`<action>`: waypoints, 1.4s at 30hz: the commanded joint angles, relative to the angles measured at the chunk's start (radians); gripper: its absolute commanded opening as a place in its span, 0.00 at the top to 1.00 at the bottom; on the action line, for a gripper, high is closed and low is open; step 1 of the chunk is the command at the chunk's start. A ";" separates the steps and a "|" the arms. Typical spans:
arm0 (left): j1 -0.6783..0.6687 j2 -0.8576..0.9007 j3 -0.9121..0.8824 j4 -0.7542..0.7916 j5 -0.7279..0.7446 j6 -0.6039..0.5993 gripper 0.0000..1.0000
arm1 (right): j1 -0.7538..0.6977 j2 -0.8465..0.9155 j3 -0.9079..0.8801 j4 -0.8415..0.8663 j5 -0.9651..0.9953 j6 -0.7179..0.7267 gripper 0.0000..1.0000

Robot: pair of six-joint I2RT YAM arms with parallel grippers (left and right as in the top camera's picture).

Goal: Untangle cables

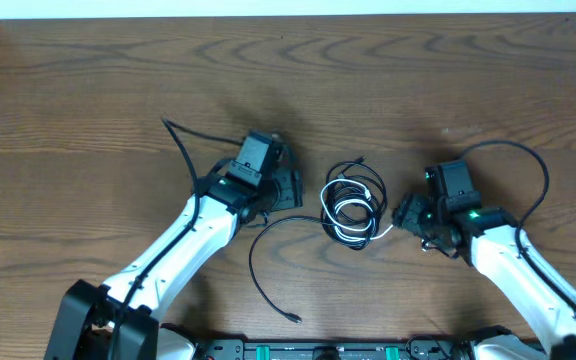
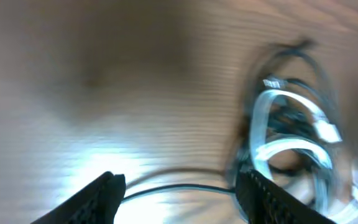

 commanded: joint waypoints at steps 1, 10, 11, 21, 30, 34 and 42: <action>0.011 0.007 -0.003 -0.045 -0.189 -0.196 0.37 | -0.002 -0.075 0.026 -0.007 -0.136 -0.104 0.32; 0.058 0.007 -0.003 -0.061 -0.217 -0.324 0.37 | 0.096 -0.296 0.026 0.045 -0.290 -0.285 0.30; 0.066 0.007 -0.003 -0.073 -0.237 -0.368 0.37 | 0.121 -0.304 0.026 0.055 -0.289 -0.308 0.30; 0.245 0.000 -0.002 -0.240 -0.270 -0.477 0.37 | 0.433 -0.193 0.025 0.109 -0.180 -0.409 0.46; 0.300 0.000 -0.002 -0.322 -0.270 -0.477 0.37 | 0.566 0.062 0.026 0.206 0.000 -0.420 0.48; 0.299 0.000 -0.002 -0.322 -0.263 -0.477 0.37 | 0.568 0.123 0.042 0.226 0.004 -0.420 0.50; 0.299 0.000 -0.002 -0.322 -0.263 -0.477 0.37 | 0.568 0.127 0.053 0.238 0.138 -0.420 0.48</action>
